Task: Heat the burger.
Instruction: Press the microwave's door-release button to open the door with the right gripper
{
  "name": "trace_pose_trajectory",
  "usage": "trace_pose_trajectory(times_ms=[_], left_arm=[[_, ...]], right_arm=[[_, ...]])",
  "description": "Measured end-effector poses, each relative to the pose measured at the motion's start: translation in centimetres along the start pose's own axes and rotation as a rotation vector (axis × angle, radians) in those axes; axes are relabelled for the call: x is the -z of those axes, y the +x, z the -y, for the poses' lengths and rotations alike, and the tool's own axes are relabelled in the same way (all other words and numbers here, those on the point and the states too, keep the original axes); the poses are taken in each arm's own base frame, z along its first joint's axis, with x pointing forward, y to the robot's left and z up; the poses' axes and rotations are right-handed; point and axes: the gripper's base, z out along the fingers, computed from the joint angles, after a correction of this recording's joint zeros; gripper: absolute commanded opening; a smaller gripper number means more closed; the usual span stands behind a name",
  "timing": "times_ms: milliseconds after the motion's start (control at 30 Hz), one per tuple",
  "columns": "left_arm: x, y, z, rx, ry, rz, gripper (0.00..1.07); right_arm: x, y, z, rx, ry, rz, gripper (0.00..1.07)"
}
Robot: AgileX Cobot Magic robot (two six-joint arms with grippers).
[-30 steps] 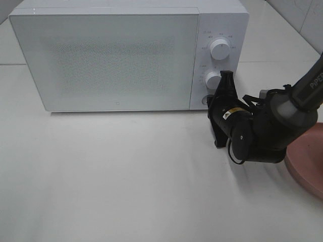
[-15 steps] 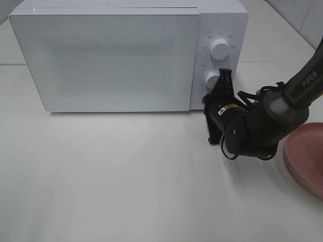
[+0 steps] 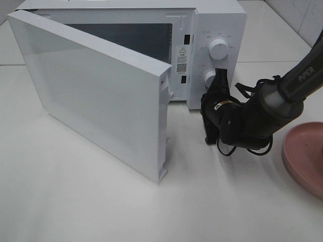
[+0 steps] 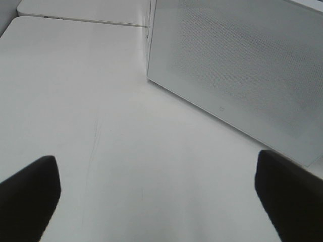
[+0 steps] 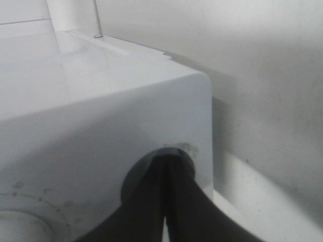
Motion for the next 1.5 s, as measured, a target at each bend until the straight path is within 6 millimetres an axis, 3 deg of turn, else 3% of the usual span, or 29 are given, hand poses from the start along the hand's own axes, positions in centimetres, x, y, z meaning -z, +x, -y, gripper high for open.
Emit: trace_pose_trajectory(times_ms=[967,1500], left_arm=[[0.0,0.0,0.0,0.0,0.0,0.0,1.0],[0.0,0.0,0.0,0.0,0.0,0.0,1.0]], right_arm=[[0.5,-0.4,-0.5,0.044,0.017,-0.017,0.0],[3.9,-2.5,-2.1,0.261,0.09,-0.078,0.0]])
